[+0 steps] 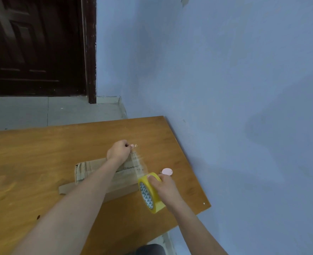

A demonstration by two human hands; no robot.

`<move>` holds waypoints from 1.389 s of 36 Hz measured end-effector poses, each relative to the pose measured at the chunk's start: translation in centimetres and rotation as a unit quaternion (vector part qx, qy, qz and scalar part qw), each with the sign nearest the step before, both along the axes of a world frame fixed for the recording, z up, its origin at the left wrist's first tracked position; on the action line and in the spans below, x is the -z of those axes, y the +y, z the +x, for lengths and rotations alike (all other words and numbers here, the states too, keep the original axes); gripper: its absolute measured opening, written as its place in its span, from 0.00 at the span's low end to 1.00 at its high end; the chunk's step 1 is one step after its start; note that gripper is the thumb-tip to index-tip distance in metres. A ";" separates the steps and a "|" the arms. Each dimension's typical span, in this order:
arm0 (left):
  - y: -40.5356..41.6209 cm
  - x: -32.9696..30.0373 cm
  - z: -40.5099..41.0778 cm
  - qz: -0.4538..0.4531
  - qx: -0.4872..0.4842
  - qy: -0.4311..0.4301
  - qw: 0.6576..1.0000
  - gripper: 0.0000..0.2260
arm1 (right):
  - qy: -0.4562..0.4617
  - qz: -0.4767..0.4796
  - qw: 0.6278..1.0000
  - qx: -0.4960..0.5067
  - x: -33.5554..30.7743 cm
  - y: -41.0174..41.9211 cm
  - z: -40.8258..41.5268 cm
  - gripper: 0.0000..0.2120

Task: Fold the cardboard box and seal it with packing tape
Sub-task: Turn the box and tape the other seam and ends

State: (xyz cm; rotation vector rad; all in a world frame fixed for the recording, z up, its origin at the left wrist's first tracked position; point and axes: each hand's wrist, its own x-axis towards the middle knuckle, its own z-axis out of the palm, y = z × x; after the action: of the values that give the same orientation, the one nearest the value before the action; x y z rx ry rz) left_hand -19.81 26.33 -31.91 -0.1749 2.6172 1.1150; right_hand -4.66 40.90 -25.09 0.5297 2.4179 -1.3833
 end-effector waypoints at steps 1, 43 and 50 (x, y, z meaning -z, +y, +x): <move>0.0 0.0 0.0 -0.001 0.002 0.000 1.000 0.13 | -0.004 0.003 1.000 0.003 0.0 0.0 0.0 0.14; -0.4 -0.5 -0.1 0.034 -0.009 0.002 0.999 0.12 | -0.032 -0.017 0.999 0.025 0.4 0.6 0.8 0.17; -0.4 -0.6 -0.2 0.030 -0.008 -0.005 0.999 0.12 | -0.043 -0.029 0.998 0.029 0.9 0.6 0.7 0.14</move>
State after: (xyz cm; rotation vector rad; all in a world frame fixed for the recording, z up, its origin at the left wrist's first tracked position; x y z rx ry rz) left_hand -20.00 25.94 -31.26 -0.1882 2.5745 1.1947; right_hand -3.95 41.46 -26.01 0.6366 2.3048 -1.4187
